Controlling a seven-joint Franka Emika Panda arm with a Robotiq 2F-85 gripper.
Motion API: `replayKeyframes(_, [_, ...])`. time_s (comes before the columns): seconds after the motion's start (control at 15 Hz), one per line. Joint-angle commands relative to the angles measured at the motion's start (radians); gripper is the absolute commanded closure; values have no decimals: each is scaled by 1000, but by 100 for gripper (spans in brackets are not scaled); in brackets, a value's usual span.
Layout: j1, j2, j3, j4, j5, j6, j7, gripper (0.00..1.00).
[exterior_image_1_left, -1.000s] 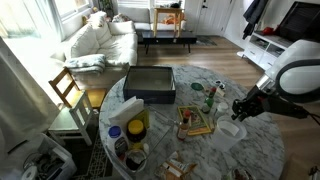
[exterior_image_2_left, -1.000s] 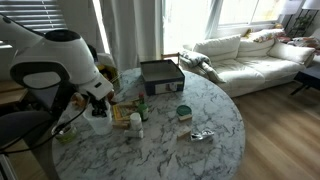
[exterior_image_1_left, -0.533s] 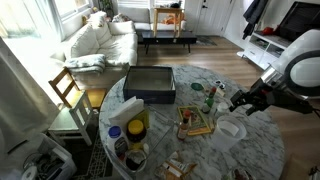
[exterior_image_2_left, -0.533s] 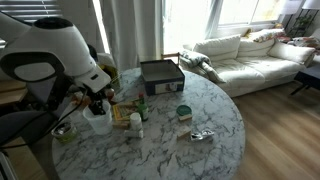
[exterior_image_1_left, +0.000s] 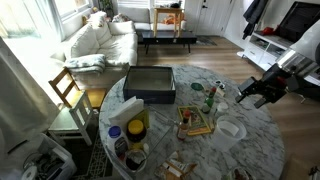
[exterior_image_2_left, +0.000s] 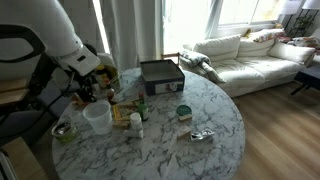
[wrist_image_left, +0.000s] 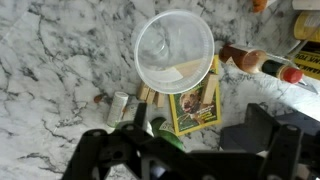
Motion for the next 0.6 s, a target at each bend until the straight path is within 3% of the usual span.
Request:
replayKeyframes(0.0, [-5,-6,4,1,2,-6,-1,0])
replayKeyframes(0.33, [-5,-5,4,-1,2,-6,-1,0])
replayKeyframes(0.53, [74,34,-44,-1,132,-1,-86,0])
